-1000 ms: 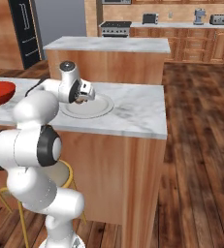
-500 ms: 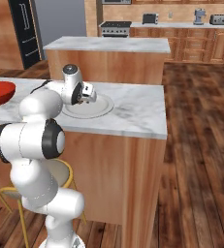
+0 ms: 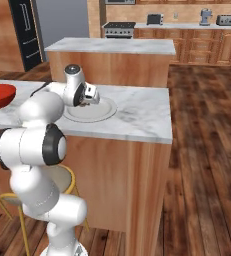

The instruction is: Take the fruits from the plate on the dining counter and place two fruits in each bowl.

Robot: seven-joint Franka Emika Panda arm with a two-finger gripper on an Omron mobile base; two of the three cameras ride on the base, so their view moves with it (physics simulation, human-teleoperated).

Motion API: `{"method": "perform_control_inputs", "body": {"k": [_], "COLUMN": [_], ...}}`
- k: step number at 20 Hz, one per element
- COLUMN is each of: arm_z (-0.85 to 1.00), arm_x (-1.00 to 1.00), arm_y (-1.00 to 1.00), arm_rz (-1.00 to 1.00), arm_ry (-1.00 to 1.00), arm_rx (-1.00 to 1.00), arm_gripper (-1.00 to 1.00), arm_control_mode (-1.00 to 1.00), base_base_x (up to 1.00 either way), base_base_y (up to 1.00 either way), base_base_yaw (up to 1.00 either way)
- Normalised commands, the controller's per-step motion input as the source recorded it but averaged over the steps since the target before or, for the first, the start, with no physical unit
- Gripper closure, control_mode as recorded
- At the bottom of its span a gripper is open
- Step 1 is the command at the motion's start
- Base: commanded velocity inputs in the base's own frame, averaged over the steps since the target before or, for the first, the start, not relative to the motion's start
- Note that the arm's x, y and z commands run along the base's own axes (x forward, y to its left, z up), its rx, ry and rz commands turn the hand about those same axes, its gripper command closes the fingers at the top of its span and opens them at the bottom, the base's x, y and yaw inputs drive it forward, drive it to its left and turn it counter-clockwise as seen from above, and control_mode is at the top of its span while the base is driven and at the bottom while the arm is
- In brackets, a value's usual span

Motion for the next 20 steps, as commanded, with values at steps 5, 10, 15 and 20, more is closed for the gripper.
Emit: {"method": "perform_control_inputs", "body": {"k": [5,10,15,20], "arm_z": [0.33,0.40,0.36,0.49], "arm_x": [-0.90,-1.00,-0.65,-0.49], "arm_y": [-0.33,-0.48,0.04,0.26], "arm_rz": [0.00,0.00,0.04,0.09], "arm_ry": [0.00,0.04,0.08,0.08], "arm_rx": [0.00,0.00,0.00,-0.02], "arm_gripper": [1.00,1.00,1.00,1.00], "arm_control_mode": [-1.00,-1.00,-1.00,-1.00], "base_base_x": [0.00,0.00,0.00,0.00], "base_base_y": [0.00,0.00,0.00,0.00], "base_base_yaw": [0.00,0.00,0.00,0.00]}}
